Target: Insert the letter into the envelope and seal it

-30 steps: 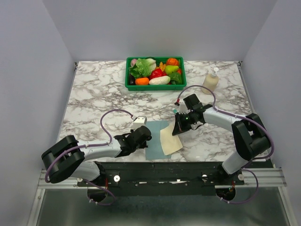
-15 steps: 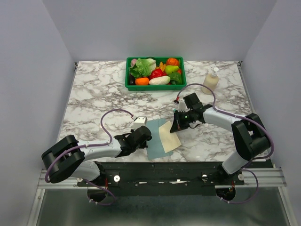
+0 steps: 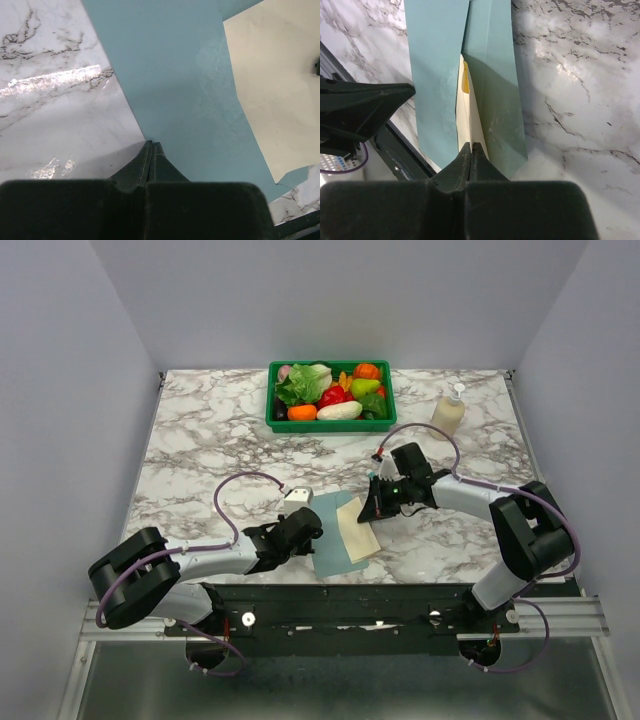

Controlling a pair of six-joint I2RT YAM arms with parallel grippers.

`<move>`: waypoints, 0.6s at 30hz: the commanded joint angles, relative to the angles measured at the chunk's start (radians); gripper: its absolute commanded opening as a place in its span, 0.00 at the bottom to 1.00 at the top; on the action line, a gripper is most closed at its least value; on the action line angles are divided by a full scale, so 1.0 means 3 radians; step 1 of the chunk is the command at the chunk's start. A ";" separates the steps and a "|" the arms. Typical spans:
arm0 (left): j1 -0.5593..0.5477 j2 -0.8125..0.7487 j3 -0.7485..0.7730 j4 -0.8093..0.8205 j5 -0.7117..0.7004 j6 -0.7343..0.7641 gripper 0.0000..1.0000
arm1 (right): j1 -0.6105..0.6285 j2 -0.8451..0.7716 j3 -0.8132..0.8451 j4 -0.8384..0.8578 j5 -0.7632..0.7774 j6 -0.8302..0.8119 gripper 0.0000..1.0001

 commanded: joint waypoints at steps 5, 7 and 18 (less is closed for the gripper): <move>-0.0005 0.0074 -0.0114 -0.0198 0.0030 0.0007 0.00 | 0.0025 0.0004 -0.0086 0.0234 -0.0066 0.0252 0.01; -0.0005 0.0069 -0.0119 -0.0198 0.0030 0.0002 0.00 | 0.0024 -0.0012 -0.0061 0.0203 -0.0092 0.0272 0.01; -0.0005 0.0069 -0.0134 -0.0188 0.0030 -0.0014 0.00 | 0.0019 0.0039 0.0267 -0.0196 -0.0286 0.0390 0.01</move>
